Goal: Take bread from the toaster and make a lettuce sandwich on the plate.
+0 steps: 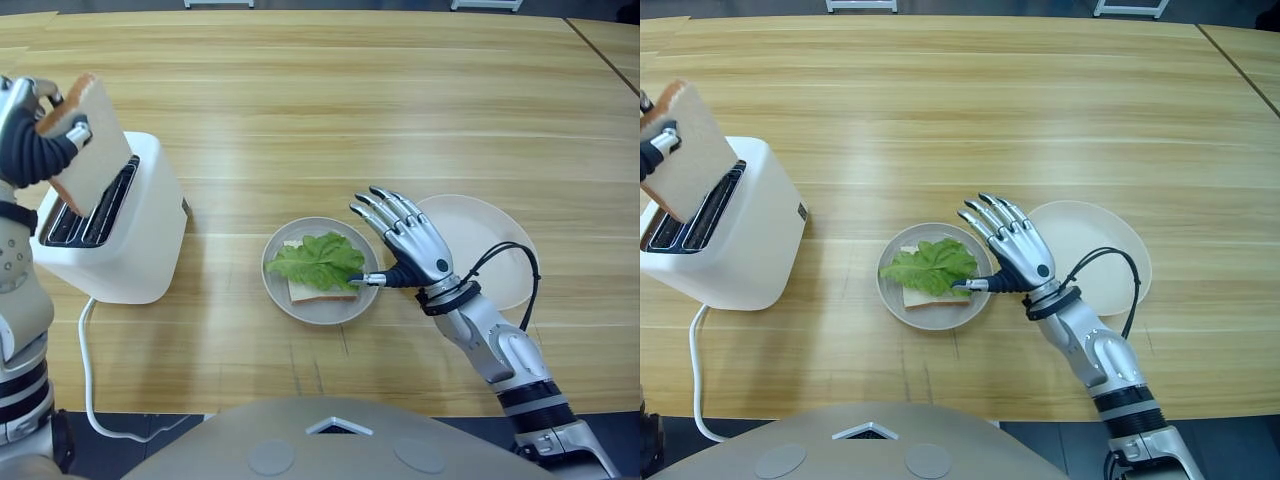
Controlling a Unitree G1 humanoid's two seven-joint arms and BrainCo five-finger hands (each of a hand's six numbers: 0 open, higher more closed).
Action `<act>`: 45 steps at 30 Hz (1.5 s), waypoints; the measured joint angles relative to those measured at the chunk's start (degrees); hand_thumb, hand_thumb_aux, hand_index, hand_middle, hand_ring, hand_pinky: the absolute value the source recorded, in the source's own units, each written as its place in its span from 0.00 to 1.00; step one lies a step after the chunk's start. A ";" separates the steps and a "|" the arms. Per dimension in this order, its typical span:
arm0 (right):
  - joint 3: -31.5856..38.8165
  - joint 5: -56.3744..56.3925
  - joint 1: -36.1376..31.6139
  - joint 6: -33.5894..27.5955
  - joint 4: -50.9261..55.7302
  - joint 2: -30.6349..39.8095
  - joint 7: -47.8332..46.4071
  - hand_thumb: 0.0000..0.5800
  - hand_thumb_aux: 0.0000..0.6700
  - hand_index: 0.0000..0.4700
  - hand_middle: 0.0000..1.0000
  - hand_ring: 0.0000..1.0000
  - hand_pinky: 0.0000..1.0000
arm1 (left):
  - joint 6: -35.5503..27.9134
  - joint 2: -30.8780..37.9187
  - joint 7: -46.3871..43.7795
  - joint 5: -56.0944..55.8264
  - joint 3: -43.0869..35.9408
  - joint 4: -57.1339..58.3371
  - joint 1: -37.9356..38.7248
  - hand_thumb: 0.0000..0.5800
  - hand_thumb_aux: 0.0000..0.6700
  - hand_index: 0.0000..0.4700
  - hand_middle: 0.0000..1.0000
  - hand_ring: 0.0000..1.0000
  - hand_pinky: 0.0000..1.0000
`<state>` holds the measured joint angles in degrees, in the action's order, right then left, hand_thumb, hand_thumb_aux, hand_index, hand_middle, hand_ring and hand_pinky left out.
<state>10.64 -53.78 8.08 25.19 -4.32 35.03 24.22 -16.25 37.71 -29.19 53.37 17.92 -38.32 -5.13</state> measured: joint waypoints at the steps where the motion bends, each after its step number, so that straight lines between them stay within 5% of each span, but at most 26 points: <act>1: -0.49 -0.84 0.26 0.48 -0.62 0.48 1.35 0.00 0.00 0.00 0.00 0.00 0.00 | -0.17 0.11 -0.09 -0.86 0.09 -0.34 -1.25 1.00 1.00 1.00 1.00 1.00 1.00; 8: -4.84 -10.64 1.93 1.98 -7.59 4.43 14.60 0.00 0.00 0.00 0.00 0.00 0.00 | -2.47 -2.32 -5.16 -16.85 -4.15 -3.48 -12.48 1.00 1.00 1.00 1.00 1.00 1.00; 17: -7.10 -18.62 4.15 4.36 -15.20 8.92 24.19 0.00 0.00 0.00 0.00 0.00 0.00 | -3.71 -16.75 -13.70 -42.95 -24.72 13.02 -15.24 1.00 1.00 1.00 1.00 1.00 1.00; 30: 5.94 -11.05 2.43 12.99 -3.99 9.53 4.20 0.00 0.00 0.00 0.00 0.00 0.00 | 9.66 -21.78 -12.31 -43.14 -39.78 41.68 -17.45 1.00 1.00 1.00 1.00 1.00 1.00; 42: 10.73 -4.27 -0.76 14.80 1.70 8.46 -9.79 0.00 0.00 0.00 0.00 0.00 0.00 | 22.21 -22.21 0.30 -31.28 -45.36 56.28 -18.21 1.00 1.00 1.00 1.00 1.00 1.00; 43: 11.37 -3.02 -1.48 14.67 2.26 7.81 -11.05 0.00 0.00 0.00 0.00 0.00 0.00 | 24.17 -21.79 2.43 -29.28 -46.10 57.43 -18.86 1.00 1.00 1.00 0.51 0.51 0.51; 44: 11.79 -1.73 -1.92 14.30 2.78 6.96 -12.35 0.00 0.00 0.00 0.00 0.00 0.00 | 26.05 -21.54 4.85 -26.78 -46.82 58.30 -19.42 0.77 0.52 0.52 0.00 0.00 0.00; 45: 12.14 -0.56 -2.22 13.67 3.17 6.22 -13.60 0.00 0.00 0.00 0.00 0.00 0.00 | 27.65 -20.99 8.43 -23.10 -48.02 58.97 -20.03 0.00 0.00 0.00 0.00 0.00 0.00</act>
<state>22.78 -54.35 5.86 38.86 -1.15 41.25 10.62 11.40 16.72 -20.77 30.28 -30.10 20.64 -25.16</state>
